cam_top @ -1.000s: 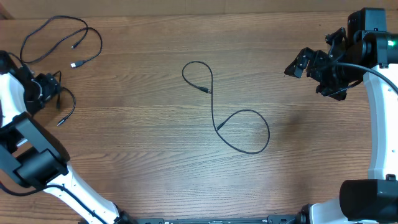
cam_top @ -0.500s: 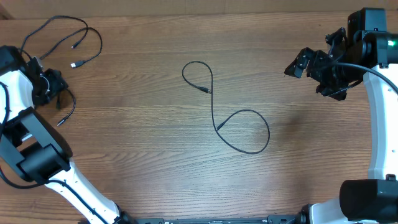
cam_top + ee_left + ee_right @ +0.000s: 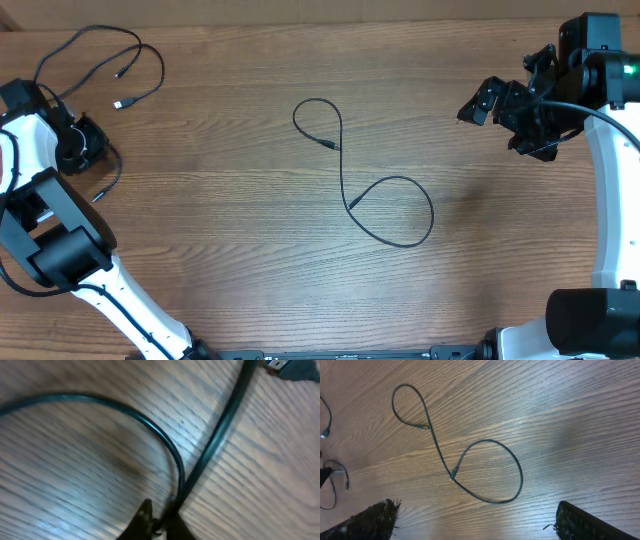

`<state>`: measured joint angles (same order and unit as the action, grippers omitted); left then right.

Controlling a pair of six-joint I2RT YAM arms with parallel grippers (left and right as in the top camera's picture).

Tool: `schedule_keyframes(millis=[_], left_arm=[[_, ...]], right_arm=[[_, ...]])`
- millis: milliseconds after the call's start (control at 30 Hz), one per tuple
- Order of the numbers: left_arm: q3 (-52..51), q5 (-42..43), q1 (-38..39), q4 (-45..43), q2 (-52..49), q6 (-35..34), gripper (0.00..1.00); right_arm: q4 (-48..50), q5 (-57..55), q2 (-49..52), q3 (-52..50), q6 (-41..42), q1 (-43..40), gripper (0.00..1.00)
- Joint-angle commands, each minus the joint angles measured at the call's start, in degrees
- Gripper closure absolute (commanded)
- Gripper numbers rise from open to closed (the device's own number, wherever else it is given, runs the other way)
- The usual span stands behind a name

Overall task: Untangle cables
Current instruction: 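Adjust the cables at the left with the left gripper and release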

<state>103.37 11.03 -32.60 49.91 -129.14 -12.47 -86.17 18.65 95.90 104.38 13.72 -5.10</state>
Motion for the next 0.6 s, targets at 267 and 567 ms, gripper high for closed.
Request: schedule_keyframes(millis=[267,567], left_arm=[[3.69,21.24,0.39,1.75,-0.37,-16.52,0.96],[3.69,20.68,1.99,9.86,-0.37,-17.09,0.90]], right_arm=[[0.24,0.31,-0.74,0.13,0.13,0.20,0.00],[0.24,0.31,-0.74,0.13,0.13,0.20,0.00]])
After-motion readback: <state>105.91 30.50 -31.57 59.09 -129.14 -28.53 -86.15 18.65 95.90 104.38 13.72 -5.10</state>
